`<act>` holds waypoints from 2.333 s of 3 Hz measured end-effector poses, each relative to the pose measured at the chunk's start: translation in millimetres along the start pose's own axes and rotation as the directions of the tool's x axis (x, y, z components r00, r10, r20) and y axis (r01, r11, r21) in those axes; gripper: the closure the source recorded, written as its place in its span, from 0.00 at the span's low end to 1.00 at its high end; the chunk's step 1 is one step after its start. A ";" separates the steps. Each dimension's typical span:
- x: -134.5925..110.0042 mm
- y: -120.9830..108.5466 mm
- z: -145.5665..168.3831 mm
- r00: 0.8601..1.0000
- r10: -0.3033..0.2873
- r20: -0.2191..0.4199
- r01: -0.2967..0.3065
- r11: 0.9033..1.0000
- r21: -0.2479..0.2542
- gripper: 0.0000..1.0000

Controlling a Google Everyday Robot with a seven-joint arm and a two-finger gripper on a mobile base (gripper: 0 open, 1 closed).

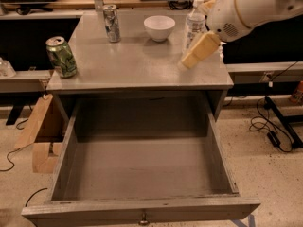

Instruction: Place redbull can into top drawer

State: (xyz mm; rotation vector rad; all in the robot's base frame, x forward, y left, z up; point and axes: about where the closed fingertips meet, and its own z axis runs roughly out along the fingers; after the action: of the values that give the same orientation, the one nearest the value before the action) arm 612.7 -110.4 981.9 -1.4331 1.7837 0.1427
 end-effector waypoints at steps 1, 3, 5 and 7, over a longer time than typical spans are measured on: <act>-32.5 -27.2 37.3 0.983 0.043 0.176 -0.053 0.997 0.050 0.00; -50.5 -37.4 70.7 0.959 0.070 0.274 -0.097 0.992 0.085 0.00; -67.8 -59.0 104.0 0.936 0.069 0.345 -0.098 0.993 0.067 0.00; -119.8 -119.0 186.0 0.861 0.104 0.498 -0.152 0.987 0.056 0.00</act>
Offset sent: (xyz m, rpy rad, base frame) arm 0.0854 0.0822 -0.0122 0.3530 -0.1416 -0.0243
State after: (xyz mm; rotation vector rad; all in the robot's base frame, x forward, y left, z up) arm 812.4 42.0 984.2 -1.0846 1.4337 0.4498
